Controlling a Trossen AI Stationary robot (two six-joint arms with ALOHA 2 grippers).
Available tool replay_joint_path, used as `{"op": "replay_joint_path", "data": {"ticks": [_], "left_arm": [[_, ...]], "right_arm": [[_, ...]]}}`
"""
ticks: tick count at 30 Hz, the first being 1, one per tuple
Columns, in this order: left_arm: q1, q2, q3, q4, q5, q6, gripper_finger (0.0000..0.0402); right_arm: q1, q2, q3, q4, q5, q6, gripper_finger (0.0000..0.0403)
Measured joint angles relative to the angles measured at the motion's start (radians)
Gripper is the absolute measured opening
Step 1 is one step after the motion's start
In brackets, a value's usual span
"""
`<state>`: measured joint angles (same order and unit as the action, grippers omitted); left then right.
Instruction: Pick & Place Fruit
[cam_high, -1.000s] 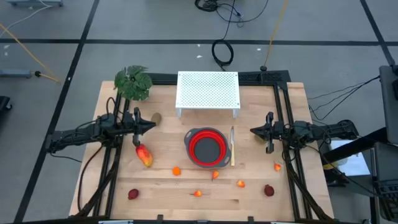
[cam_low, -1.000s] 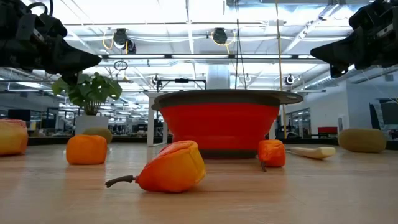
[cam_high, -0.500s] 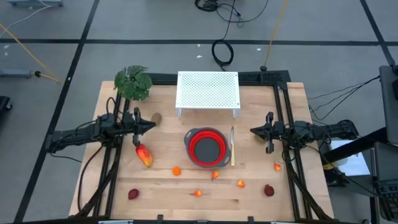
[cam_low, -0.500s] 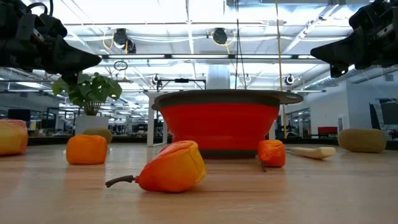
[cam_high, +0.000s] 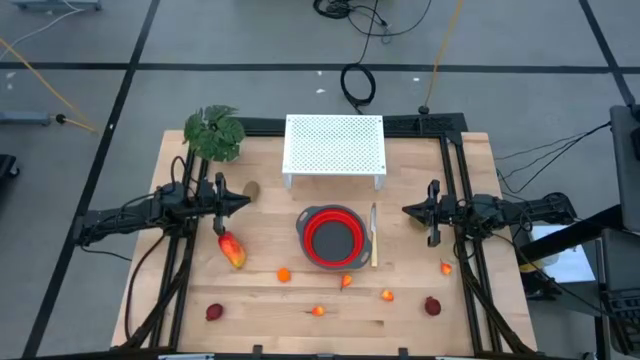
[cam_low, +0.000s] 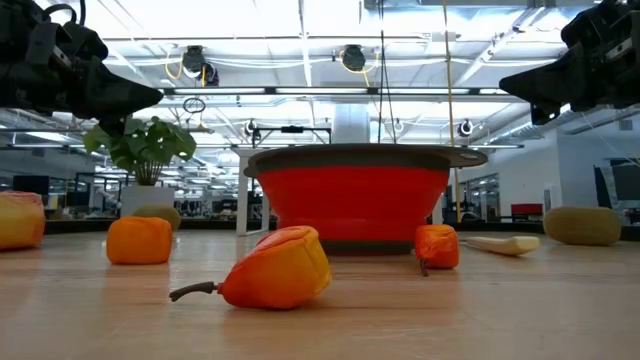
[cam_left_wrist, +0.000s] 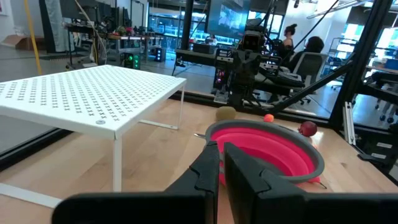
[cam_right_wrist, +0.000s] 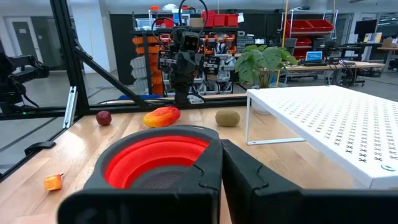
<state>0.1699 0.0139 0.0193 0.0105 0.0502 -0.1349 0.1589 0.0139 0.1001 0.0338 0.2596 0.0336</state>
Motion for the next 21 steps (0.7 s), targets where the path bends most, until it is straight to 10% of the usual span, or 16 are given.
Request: {"op": "replay_joint_path", "data": {"ticks": [21], "left_arm": [[0.0, 0.0, 0.0, 0.0, 0.0, 0.0, 0.0024]], "right_arm": [[0.0, 0.0, 0.0, 0.004, 0.0, 0.093, 0.0]]}}
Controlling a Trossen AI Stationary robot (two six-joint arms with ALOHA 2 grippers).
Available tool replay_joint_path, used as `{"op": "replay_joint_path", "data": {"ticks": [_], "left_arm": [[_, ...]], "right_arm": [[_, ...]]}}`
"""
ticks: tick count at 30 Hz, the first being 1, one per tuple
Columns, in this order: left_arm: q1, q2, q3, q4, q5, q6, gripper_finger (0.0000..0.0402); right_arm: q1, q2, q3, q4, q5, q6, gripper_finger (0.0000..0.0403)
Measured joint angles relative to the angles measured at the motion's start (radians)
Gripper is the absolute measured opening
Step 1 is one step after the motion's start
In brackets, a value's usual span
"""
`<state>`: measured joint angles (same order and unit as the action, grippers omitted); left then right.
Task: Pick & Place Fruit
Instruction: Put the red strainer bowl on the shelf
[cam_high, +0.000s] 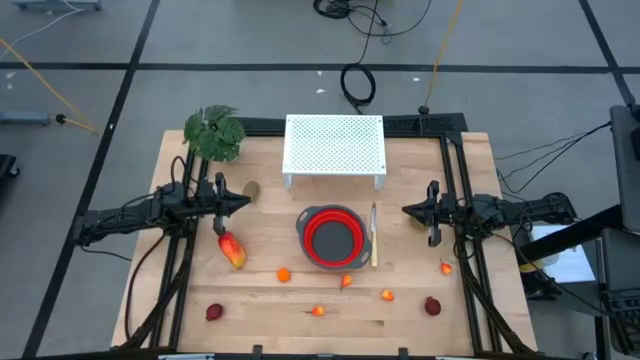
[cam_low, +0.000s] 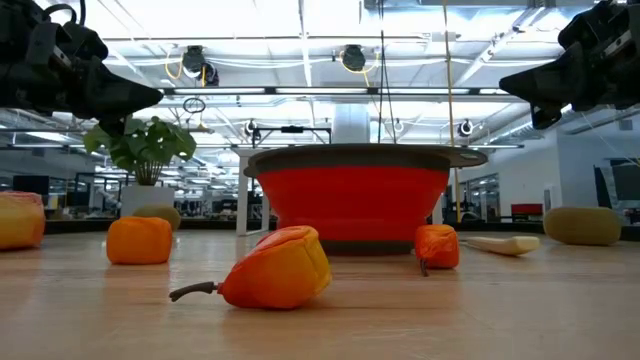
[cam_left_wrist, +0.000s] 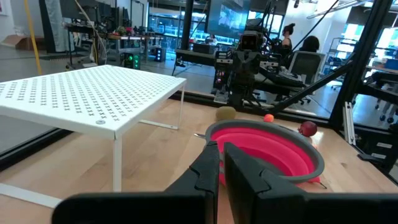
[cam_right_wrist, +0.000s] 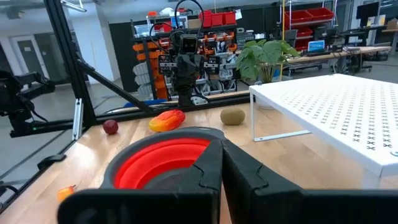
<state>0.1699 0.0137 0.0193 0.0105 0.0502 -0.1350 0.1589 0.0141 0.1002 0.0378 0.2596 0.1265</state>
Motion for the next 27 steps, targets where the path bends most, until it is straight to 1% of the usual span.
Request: {"op": "replay_joint_path", "data": {"ticks": [8, 15, 20, 23, 27], "left_arm": [[0.0, 0.0, 0.0, 0.0, 0.0, 0.0, 0.0024], [0.0, 0.0, 0.0, 0.0, 0.0, 0.0, 0.0024], [0.0, 0.0, 0.0, 0.0, 0.0, 0.0, 0.0024], [0.0, 0.0, 0.0, 0.0, 0.0, 0.0, 0.0024], [0.0, 0.0, 0.0, 0.0, 0.0, 0.0, 0.0024]], "right_arm": [[0.0, 0.0, 0.0, 0.02, 0.0, 0.003, 0.0], [0.0, 0.0, 0.0, 0.062, 0.0, 0.118, 0.0], [0.0, 0.004, 0.0, 0.122, 0.0, 0.133, 0.0], [0.0, 0.03, 0.002, 0.15, -0.001, 0.179, 0.0], [0.0, 0.113, 0.036, 0.161, -0.002, 0.273, 0.0]]}}
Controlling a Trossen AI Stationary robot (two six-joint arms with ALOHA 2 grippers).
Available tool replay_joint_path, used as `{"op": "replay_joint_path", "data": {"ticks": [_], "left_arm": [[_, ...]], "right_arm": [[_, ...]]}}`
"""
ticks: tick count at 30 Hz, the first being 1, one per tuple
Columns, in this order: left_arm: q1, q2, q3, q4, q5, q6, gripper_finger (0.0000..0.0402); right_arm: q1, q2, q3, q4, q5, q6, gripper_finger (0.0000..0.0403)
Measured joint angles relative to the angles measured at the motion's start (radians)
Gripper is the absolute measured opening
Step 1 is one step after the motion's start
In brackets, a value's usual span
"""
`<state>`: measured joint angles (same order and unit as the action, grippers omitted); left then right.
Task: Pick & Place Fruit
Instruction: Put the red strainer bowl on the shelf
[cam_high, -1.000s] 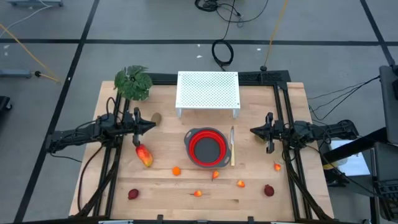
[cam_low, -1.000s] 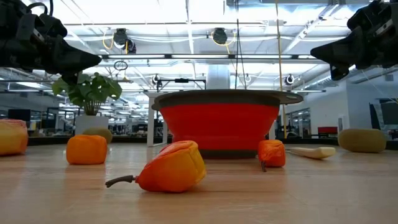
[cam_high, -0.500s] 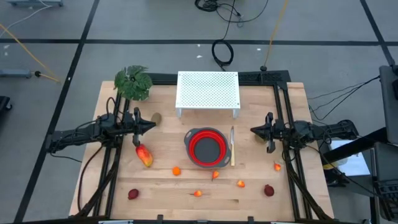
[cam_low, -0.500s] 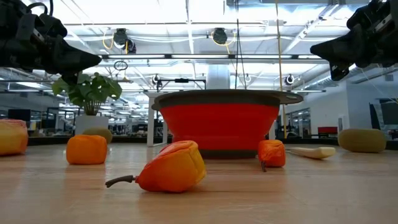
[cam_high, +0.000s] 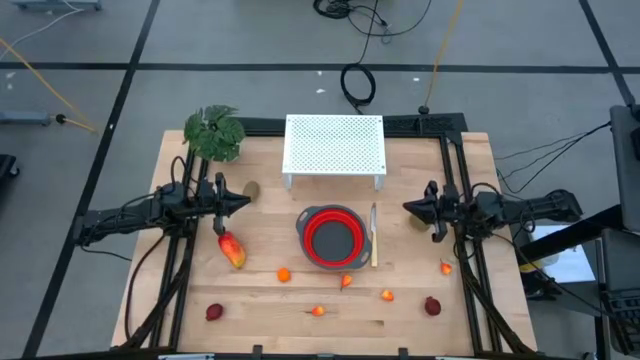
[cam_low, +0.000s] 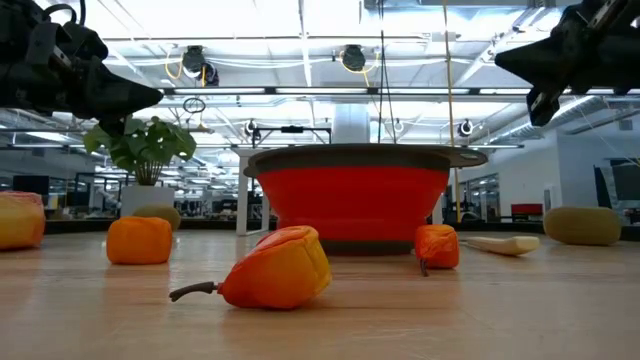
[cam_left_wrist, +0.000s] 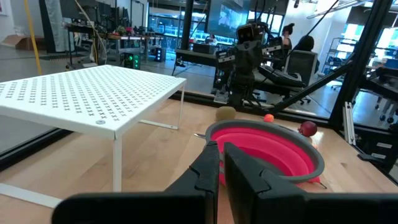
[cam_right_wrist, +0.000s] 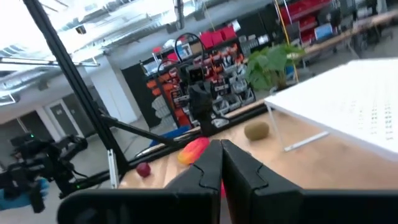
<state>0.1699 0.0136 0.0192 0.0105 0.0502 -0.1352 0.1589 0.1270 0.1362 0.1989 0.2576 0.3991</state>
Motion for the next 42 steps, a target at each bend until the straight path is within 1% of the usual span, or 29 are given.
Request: {"op": "replay_joint_path", "data": {"ticks": [4, 12, 14, 17, 22, 24, 26, 28, 32, 36, 42], "left_arm": [[0.0, 0.0, 0.0, 0.0, 0.0, 0.0, 0.0024], [0.0, 0.0, 0.0, 0.0, 0.0, 0.0, 0.0024], [0.0, 0.0, 0.0, 0.0, 0.0, 0.0, 0.0024], [0.0, 0.0, 0.0, 0.0, 0.0, 0.0, 0.0024], [0.0, 0.0, 0.0, 0.0, 0.0, 0.0, 0.0024], [0.0, 0.0, 0.0, 0.0, 0.0, 0.0, 0.0024], [0.0, 0.0, 0.0, 0.0, 0.0, 0.0, 0.0024], [0.0, 0.0, 0.0, 0.0, 0.0, 0.0, 0.0024], [0.0, 0.0, 0.0, 0.0, 0.0, 0.0, 0.0024], [0.0, 0.0, 0.0, 0.0, 0.0, 0.0, 0.0024], [0.0, 0.0, 0.0, 0.0, 0.0, 0.0, 0.0024]], "right_arm": [[0.0, 0.121, 0.067, -0.001, -0.002, 0.011, 0.0], [0.0, 0.387, 0.242, -0.016, -0.003, -0.069, 0.0], [0.0, 0.448, 0.286, -0.032, -0.026, -0.077, 0.0], [0.0, 0.536, 0.377, -0.133, -0.063, -0.062, 0.0], [0.0, 0.687, 0.561, -0.395, -0.083, 0.031, 0.0], [0.0, 0.741, 0.631, -0.485, -0.107, 0.058, 0.0], [0.0, 0.796, 0.693, -0.558, -0.132, 0.073, 0.0], [0.0, 0.846, 0.742, -0.61, -0.133, 0.088, 0.0], [0.0, 0.931, 0.813, -0.681, -0.132, 0.087, 0.0], [0.0, 0.996, 0.848, -0.709, -0.133, 0.095, 0.0004], [-0.006, 1.051, 0.857, -0.712, -0.136, 0.137, 0.0041]]}}
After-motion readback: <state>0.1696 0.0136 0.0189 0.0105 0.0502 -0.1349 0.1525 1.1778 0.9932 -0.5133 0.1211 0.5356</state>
